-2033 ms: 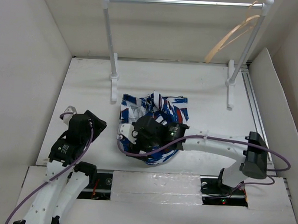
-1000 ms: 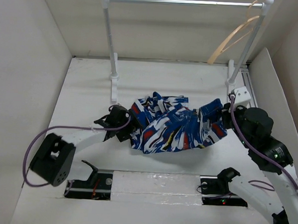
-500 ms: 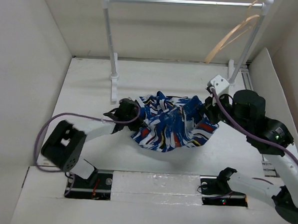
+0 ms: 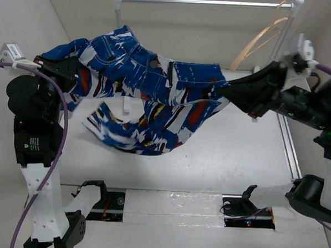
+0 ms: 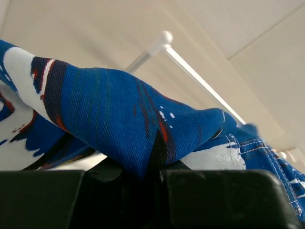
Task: Place the trousers on the hanger
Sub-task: Flatten out the trousers at the center of the board.
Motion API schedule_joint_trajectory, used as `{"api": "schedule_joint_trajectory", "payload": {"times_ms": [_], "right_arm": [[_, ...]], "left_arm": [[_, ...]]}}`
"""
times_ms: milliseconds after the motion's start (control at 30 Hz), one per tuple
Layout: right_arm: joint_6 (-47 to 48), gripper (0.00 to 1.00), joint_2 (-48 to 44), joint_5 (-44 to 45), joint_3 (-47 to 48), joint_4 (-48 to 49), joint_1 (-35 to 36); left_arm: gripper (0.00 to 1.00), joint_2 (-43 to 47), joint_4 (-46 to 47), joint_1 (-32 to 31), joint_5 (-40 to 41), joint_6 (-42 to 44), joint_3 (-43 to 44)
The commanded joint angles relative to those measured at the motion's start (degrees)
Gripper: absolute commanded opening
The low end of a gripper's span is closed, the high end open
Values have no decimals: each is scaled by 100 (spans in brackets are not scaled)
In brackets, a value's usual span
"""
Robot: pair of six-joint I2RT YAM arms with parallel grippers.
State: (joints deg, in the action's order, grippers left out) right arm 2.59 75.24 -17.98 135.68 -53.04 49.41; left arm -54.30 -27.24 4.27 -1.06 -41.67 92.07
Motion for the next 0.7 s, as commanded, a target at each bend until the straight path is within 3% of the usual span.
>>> {"api": "schedule_joint_trajectory", "payload": {"times_ms": [0, 100, 133, 167, 200, 267, 300, 333, 400, 433, 467, 567, 667], "right_arm": [[-584, 0, -589, 652, 119, 742, -220], [-383, 0, -1124, 1761, -1557, 715, -789], [-365, 0, -1474, 2232, -2736, 881, -1184], [-356, 0, -1634, 2402, -3314, 883, -1188], [-330, 0, -1818, 2543, -3868, 1013, -1632], [-399, 0, -2283, 2842, -5454, 1277, -2187], [-426, 0, -2408, 2826, -5925, 1348, -2834], [-496, 0, -2505, 2843, -6295, 1375, -3197], [-592, 0, -2699, 3333, -7164, 1349, -3604], [-715, 5, -2716, 3614, -7369, 1305, -3692], [-786, 31, -2743, 3713, -7589, 1313, -3762], [-822, 72, -2857, 3434, -8012, 1348, -3877], [-708, 81, -2980, 3223, -7978, 1375, -3877]], "left_arm": [[0, -903, -458, 56, 204, 343, 425], [0, -1781, -335, -92, -683, 414, 426], [2, -1977, -91, -259, -833, 492, 130], [4, -2170, -88, -391, -800, 511, 22], [9, -2546, 16, -566, -643, 546, -66], [35, -2926, 288, -1129, -369, 669, -382], [47, -3380, 325, -1278, -386, 704, -366], [69, -3576, 255, -1445, -360, 748, -209], [84, -3937, 80, -1937, -237, 818, -120], [98, -3956, 96, -2087, -98, 871, -180], [99, -3939, 70, -2271, -9, 880, -233], [99, -3492, 8, -2273, 343, 810, -899], [94, -2605, 18, -2203, 1106, 678, -1866]]}}
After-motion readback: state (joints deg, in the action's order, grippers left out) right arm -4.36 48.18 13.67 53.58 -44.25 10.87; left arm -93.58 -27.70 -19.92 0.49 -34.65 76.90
